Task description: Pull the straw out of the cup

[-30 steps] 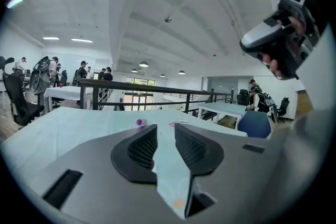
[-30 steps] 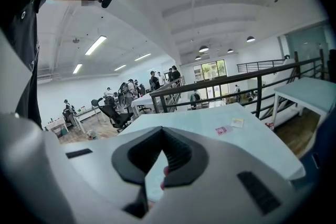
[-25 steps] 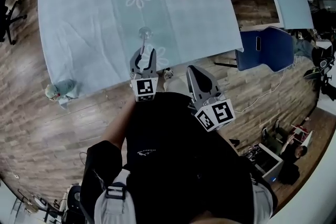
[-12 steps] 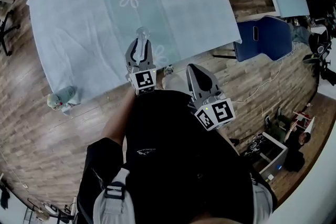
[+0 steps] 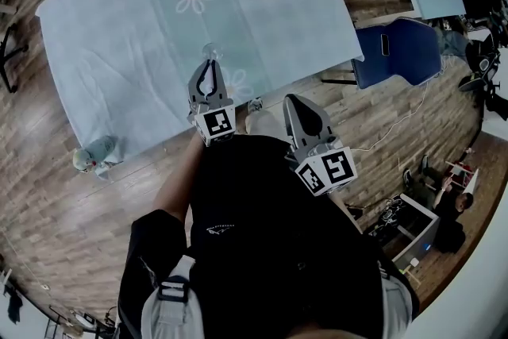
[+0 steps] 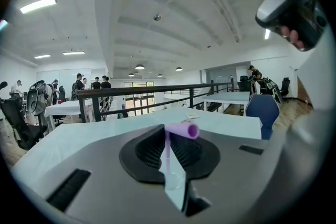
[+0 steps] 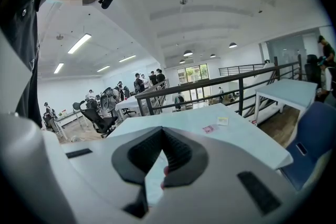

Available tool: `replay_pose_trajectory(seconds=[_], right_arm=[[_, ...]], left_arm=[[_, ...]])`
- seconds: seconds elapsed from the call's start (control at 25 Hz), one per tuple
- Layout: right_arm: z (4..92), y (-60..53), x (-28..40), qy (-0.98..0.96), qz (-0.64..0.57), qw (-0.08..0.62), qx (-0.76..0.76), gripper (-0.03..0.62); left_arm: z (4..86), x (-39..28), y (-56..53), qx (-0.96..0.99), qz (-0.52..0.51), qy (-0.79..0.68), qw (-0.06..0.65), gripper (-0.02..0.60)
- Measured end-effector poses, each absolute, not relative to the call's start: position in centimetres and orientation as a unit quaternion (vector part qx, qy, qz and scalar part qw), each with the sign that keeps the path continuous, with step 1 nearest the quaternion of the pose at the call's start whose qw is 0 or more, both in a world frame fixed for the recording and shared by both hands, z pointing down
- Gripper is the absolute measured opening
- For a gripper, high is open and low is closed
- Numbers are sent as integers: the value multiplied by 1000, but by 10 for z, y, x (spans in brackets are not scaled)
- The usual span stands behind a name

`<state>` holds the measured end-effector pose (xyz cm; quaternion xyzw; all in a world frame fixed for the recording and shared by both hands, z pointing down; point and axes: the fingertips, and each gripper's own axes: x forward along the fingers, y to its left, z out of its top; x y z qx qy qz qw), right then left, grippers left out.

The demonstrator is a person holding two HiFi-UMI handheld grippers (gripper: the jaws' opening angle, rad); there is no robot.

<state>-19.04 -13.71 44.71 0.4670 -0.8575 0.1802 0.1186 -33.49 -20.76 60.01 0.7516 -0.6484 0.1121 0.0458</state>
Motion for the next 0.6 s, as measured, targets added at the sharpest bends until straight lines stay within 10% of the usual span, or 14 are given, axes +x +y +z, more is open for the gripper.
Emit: replay_pose_trajectory(seconds=[0.6], right_arm=[[450,-131,-178,-857,180,103,472,8]], left_arm=[[536,-340,-202,761,54,-646,12,38]])
